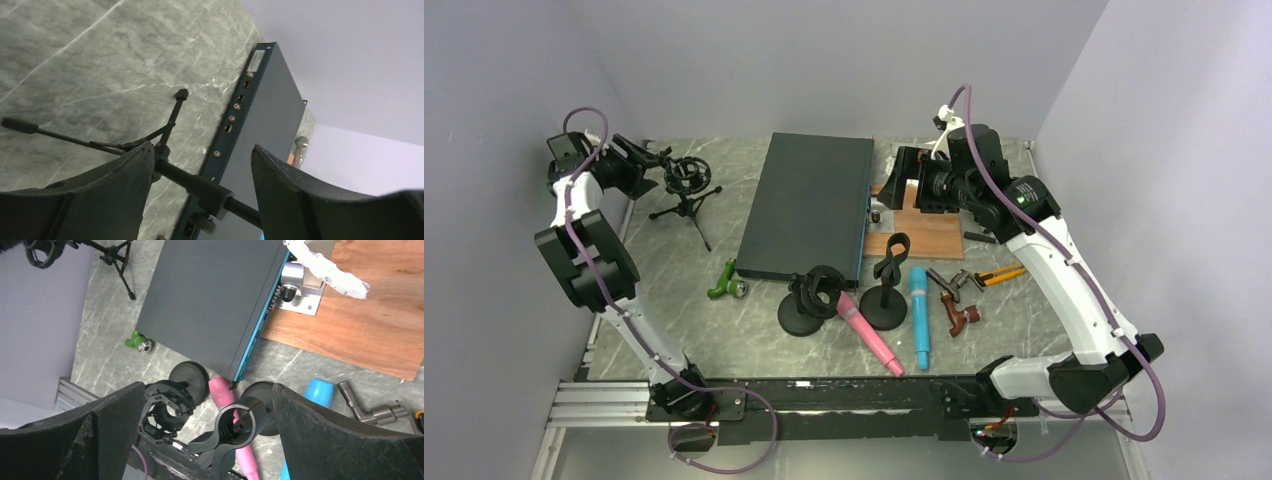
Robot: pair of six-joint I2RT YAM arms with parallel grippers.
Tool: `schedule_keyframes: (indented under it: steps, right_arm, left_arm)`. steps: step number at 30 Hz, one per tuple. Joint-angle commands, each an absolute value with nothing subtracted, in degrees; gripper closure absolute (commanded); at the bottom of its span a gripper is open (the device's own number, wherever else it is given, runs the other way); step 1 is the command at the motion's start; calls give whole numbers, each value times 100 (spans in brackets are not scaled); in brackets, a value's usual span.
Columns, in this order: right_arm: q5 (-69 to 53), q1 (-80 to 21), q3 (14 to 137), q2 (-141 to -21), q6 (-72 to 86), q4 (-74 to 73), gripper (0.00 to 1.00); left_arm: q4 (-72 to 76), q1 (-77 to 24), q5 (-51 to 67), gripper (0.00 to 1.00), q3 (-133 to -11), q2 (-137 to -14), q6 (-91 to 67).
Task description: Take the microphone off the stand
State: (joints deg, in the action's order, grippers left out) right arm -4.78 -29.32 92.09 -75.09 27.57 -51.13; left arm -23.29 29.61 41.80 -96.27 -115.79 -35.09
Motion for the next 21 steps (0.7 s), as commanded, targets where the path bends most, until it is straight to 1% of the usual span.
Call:
schedule_keyframes:
  steps: [1,5,8,11,16,21]
  right_arm:
    - [-387,-2924,8980,-7140,3243,-4702,0]
    - [-415,-2927,9068,-6892,2959,-5136,0]
    - [-262,-2927,9161,-6765,2579,-5605,0]
    - [-299,-2927,9073,-6576,2414,-5742,0]
    - [-353,-2927,9161,-6280,2132,-5943,0]
    - [-382,-2927,8696,-6005,2164,-5649,0]
  left_arm:
    - [-2186,2968,3933,26,-9487,-11631,-3302]
    - [-2194,2965,3751,28,-9911,-12054,-3224]
    - [-1857,2909,3673,29,-9768,-12216,-3385]
    - [-2075,2815,3506,31,-9749,-12430,-3242]
    - [-2034,2551,3284,31,-9304,-12349,-3078]
    - [-2250,2559,3050,33,-8498,-11894,-3250]
